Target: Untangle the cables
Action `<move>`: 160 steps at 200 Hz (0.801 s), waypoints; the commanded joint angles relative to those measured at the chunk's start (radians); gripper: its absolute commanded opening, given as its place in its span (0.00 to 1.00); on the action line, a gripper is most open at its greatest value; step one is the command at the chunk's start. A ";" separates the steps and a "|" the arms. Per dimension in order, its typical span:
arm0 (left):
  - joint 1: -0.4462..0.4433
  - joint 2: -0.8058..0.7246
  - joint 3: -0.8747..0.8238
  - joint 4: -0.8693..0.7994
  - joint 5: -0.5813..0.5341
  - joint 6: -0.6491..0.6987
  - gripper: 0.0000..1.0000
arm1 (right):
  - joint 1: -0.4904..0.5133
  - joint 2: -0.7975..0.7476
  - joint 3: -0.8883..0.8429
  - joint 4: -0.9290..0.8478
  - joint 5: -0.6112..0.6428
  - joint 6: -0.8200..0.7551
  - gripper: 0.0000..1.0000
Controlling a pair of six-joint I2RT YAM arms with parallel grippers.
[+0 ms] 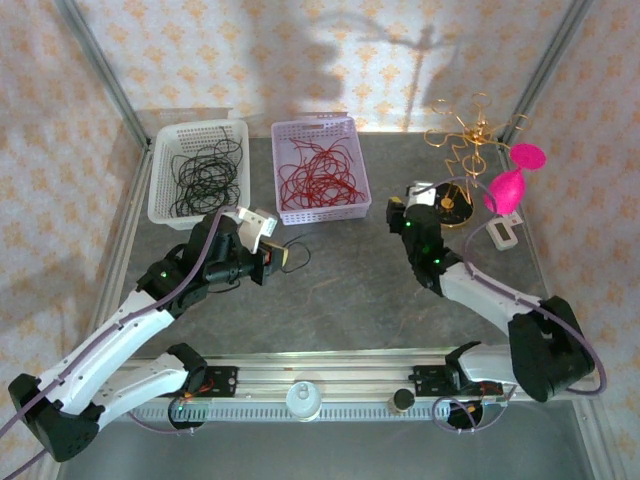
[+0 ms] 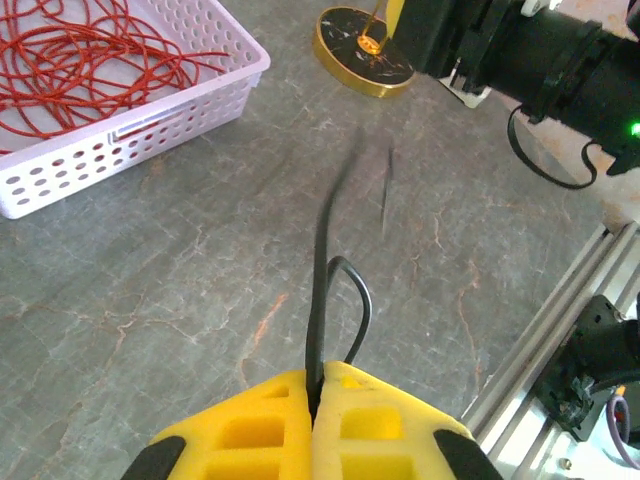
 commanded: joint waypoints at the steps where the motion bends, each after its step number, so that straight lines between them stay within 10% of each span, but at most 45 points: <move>1: -0.005 -0.011 -0.018 0.058 0.037 -0.010 0.00 | -0.072 -0.065 -0.010 -0.110 -0.145 0.129 0.50; 58: -0.004 0.063 -0.006 0.140 0.033 -0.049 0.00 | -0.064 -0.229 -0.081 -0.021 -0.924 0.172 0.46; 107: -0.004 0.109 -0.004 0.185 0.016 -0.083 0.00 | 0.294 -0.217 -0.018 0.009 -0.809 0.235 0.47; 160: -0.004 0.115 0.020 0.175 0.023 -0.077 0.00 | 0.410 -0.112 0.015 -0.027 -0.658 0.184 0.53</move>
